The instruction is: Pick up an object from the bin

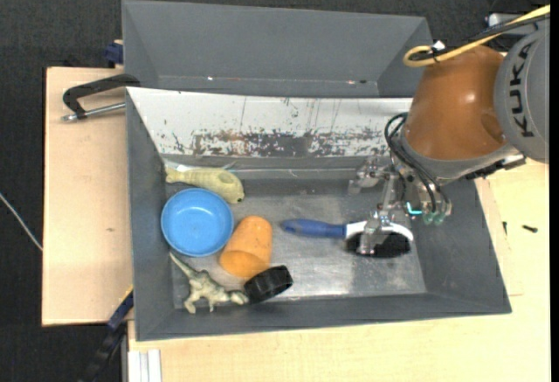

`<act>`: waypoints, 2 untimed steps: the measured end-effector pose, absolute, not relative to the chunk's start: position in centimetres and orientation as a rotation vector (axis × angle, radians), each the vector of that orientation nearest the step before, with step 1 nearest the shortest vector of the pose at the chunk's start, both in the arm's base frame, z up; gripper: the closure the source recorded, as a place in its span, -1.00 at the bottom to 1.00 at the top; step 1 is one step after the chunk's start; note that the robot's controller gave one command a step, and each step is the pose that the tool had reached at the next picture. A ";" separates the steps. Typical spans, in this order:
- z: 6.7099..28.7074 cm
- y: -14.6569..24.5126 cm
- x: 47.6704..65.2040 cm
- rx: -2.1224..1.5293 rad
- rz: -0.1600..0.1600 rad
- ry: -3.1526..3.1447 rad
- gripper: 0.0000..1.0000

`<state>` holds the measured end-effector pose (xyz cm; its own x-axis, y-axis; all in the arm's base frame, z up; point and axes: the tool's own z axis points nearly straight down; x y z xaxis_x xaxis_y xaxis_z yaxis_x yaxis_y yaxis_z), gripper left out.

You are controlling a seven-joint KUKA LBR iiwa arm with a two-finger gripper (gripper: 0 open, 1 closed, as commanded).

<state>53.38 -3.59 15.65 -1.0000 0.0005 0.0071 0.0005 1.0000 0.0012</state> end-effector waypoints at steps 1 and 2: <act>7.6 -5.0 50.9 -0.148 -0.003 -3.130 -1.00; 10.6 -5.0 54.1 0.179 0.000 -3.145 -1.00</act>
Offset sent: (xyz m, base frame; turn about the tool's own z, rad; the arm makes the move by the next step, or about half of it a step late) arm -0.0231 -0.0147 -0.0766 0.0927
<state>54.11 -5.01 10.65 -0.9935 -0.1132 -0.0086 -0.1132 0.9936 -0.0007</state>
